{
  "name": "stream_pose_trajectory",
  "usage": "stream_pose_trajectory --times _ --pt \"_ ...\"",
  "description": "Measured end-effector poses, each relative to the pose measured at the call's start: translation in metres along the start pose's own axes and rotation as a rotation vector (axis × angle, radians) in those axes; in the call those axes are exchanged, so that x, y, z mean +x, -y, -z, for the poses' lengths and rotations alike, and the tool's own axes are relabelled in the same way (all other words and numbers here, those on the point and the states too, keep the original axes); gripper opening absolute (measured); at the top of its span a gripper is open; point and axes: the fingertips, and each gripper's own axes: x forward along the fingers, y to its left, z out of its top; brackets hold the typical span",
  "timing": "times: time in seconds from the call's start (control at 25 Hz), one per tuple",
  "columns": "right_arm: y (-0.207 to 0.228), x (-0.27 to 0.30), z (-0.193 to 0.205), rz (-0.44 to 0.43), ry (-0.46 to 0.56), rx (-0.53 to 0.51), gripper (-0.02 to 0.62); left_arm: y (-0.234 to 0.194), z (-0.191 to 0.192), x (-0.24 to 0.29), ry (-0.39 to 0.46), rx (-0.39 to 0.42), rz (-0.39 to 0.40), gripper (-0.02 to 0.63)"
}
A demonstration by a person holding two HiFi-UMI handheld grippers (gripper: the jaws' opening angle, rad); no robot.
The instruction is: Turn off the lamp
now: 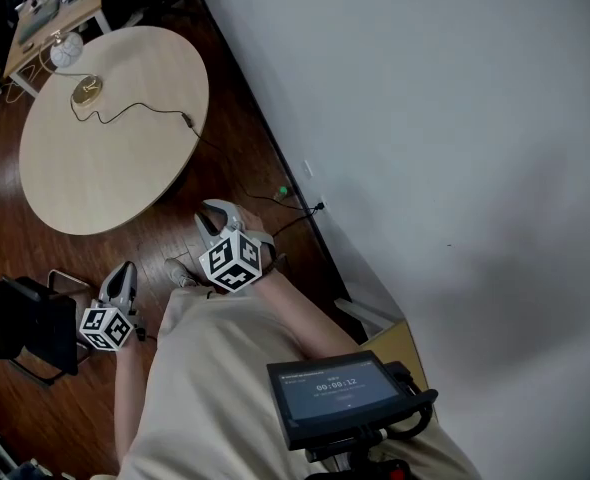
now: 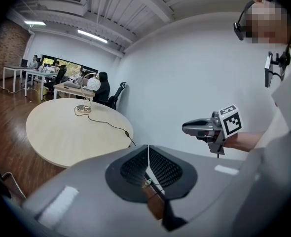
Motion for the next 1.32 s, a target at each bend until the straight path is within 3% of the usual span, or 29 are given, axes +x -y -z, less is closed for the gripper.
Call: stream_pose_trajectory --times 0.28,0.44,1.32 --pt "0.003 0.001 -0.002 -0.006 -0.003 -0.018 0.08 0.009 -0.002 0.012 -0.003 0.011 0.016 0.0" --pt "0.003 0.0 0.002 0.005 -0.018 -0.059 0.02 0.015 -0.001 0.02 -0.019 0.02 0.033 0.0" --pt "-0.013 -0.003 0.006 -0.026 -0.032 -0.157 0.011 0.045 0.0 0.055 -0.099 0.065 0.132 0.0"
